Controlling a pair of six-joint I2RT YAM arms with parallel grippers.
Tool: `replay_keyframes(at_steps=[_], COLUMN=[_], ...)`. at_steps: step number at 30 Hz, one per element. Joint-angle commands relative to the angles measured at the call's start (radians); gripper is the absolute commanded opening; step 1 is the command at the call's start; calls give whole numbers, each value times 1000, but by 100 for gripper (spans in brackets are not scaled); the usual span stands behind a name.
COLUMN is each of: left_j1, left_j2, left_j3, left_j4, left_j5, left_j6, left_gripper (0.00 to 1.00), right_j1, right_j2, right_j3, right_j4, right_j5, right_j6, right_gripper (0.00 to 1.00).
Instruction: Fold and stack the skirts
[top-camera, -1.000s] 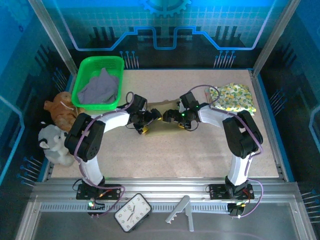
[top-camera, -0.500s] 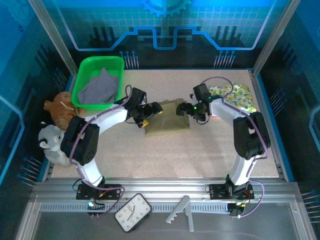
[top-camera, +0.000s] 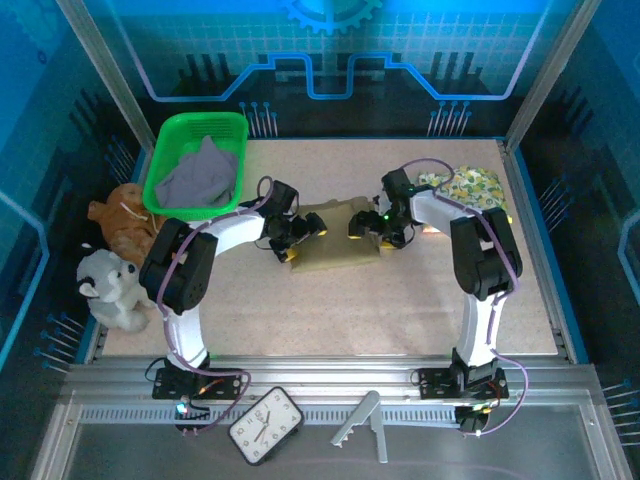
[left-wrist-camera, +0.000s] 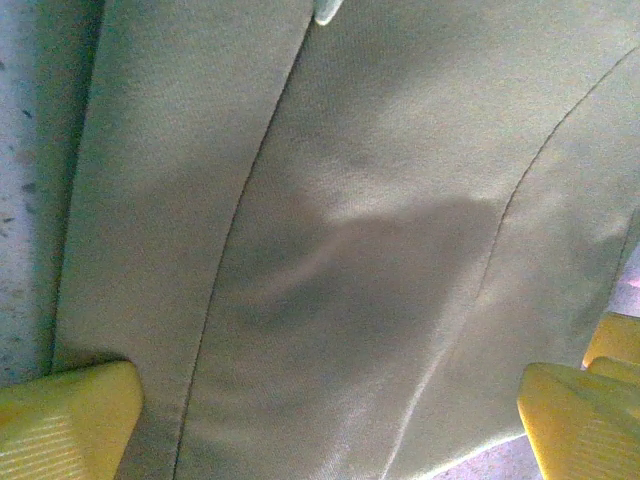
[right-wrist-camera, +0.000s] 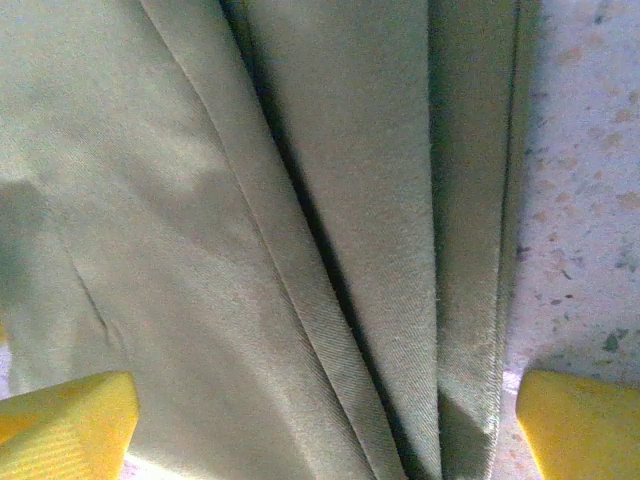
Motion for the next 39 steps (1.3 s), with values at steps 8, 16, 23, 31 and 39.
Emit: replay_keyframes(at_steps=[8, 16, 23, 31, 39], left_j1=[-1, -1, 8, 58, 74], left_j2=[45, 45, -35, -93, -69], left_j3=[-34, -34, -16, -23, 0], left_j4=[-36, -40, -69, -107, -155], left_j5=[10, 13, 15, -69, -97], left_j6=[10, 12, 27, 12, 24], left_gripper=[99, 99, 99, 99, 99], right_j1=[-1, -14, -22, -48, -77], right_j2=[91, 124, 62, 60, 115], right_j3=[-10, -27, 63, 283, 534], right_j4=[102, 168, -9, -398, -633], right_j5=[-168, -168, 5, 408, 788], right_j6=[90, 140, -53, -385, -466], right_gripper=[55, 21, 0, 0, 0])
